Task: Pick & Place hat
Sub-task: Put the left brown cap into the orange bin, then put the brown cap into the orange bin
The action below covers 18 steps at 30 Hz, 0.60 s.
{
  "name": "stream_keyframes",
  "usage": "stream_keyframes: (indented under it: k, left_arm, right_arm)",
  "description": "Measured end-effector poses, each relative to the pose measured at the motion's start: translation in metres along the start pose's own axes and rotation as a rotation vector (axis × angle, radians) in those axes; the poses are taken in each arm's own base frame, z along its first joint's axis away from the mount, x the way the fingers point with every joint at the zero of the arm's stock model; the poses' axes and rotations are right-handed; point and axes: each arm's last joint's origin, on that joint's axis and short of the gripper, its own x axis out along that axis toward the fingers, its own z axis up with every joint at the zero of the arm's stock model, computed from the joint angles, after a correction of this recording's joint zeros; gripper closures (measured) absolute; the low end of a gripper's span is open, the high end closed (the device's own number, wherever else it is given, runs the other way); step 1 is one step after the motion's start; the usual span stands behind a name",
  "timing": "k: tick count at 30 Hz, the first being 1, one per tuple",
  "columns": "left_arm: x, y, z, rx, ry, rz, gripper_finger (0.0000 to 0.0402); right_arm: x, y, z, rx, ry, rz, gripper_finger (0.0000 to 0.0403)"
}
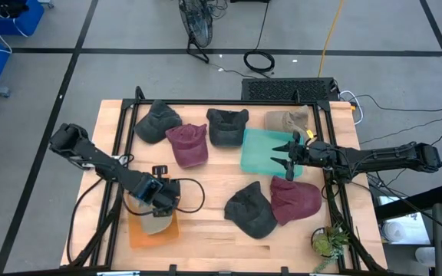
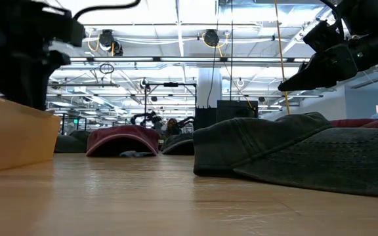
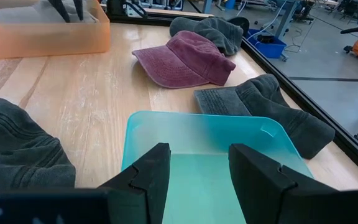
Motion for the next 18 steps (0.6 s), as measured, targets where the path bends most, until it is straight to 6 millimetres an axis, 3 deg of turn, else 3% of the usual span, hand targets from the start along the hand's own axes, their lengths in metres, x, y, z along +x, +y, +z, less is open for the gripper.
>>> stream_keyframes:
  k: [9,13,18]
  left_arm:
    - [0.01,-0.004,0.001,0.035,-0.036,-0.07,0.0286]
    - [0.001,-0.004,0.007,0.059,-0.056,-0.085,0.0286]
    - [-0.023,0.003,0.021,0.076,-0.075,-0.076,0.0286]
  right_arm:
    - [0.0,0.0,0.0,0.0,-0.001,0.0,0.025]
    - [0.0,0.0,0.0,0.0,-0.001,0.0,0.025]
    - [0.0,0.0,0.0,-0.001,-0.002,0.0,0.025]
